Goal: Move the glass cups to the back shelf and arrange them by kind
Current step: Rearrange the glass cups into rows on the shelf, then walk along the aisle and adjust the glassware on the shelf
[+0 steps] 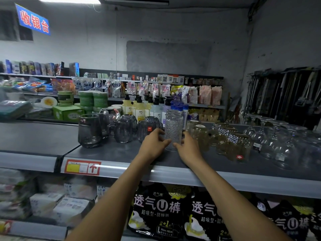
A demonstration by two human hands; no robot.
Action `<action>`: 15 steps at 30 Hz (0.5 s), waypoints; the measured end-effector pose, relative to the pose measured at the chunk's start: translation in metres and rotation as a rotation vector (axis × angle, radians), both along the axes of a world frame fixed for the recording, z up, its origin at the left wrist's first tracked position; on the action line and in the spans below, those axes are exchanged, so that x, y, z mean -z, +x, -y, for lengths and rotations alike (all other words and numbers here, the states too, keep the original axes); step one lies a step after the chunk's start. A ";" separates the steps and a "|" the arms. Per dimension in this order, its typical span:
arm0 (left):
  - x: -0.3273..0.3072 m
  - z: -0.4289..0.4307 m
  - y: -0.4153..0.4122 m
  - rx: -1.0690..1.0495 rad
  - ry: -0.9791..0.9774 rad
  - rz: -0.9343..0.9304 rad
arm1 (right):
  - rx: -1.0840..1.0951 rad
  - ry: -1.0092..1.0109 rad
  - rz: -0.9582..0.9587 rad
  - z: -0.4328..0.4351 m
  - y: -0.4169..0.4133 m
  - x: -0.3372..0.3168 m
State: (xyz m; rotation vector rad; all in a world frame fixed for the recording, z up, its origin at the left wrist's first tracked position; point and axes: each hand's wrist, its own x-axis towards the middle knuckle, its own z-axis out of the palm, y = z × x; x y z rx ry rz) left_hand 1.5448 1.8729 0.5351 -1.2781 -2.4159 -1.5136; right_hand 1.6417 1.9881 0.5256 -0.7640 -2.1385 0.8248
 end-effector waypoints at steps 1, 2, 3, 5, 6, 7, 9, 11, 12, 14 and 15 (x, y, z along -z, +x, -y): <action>0.000 0.000 0.000 0.002 -0.004 0.000 | 0.003 -0.008 -0.001 0.000 0.000 0.000; 0.000 0.001 0.000 0.002 -0.009 -0.001 | 0.006 -0.015 0.000 0.000 0.000 0.000; 0.000 0.001 0.001 0.004 -0.011 -0.001 | 0.011 -0.019 0.004 0.000 -0.001 0.000; -0.001 0.002 0.002 0.010 -0.016 0.010 | 0.016 -0.024 0.004 0.002 0.002 -0.002; -0.001 0.002 0.003 0.009 -0.019 0.018 | 0.017 -0.023 -0.001 0.004 0.004 -0.003; -0.003 0.004 0.004 0.010 -0.020 0.023 | 0.015 -0.020 -0.005 0.007 0.007 -0.005; -0.004 0.008 0.009 -0.002 -0.014 0.013 | 0.040 -0.001 -0.008 0.013 0.014 -0.008; -0.005 0.012 0.012 -0.046 0.022 -0.022 | 0.101 0.089 -0.088 0.023 0.021 -0.013; -0.005 0.014 0.014 -0.079 0.050 -0.038 | 0.123 0.157 -0.180 0.028 0.026 -0.015; -0.009 0.021 0.014 -0.142 0.116 -0.072 | 0.101 0.328 -0.366 0.038 0.033 -0.019; -0.013 0.025 0.012 -0.169 0.129 -0.098 | 0.057 0.418 -0.397 0.043 0.035 -0.022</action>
